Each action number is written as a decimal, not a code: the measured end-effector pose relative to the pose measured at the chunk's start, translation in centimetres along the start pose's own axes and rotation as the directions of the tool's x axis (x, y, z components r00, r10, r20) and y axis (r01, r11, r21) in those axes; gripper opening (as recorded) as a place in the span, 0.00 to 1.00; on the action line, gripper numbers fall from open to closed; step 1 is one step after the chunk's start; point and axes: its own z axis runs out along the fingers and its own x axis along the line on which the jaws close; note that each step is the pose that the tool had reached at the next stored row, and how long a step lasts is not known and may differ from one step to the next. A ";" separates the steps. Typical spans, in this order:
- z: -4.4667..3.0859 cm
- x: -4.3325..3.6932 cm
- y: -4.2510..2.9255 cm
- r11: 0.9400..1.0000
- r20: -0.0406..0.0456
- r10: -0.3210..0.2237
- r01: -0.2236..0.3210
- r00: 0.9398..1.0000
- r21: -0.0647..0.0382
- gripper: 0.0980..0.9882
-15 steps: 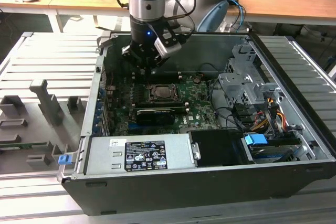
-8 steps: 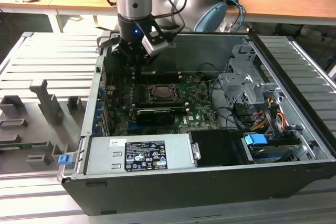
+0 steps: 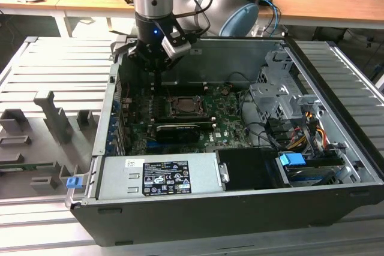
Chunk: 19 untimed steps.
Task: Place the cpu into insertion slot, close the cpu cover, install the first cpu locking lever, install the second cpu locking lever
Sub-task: 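Install the first cpu locking lever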
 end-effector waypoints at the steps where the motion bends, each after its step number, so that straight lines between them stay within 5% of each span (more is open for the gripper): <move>1: 0.00 0.00 0.00 1.000 0.000 0.000 0.000 1.000 0.000 0.01; 10: 0.07 -0.10 -0.01 1.000 0.000 0.000 0.000 1.000 0.000 0.01; 19: 0.20 -1.62 -0.10 1.000 0.000 0.000 0.000 1.000 0.000 0.01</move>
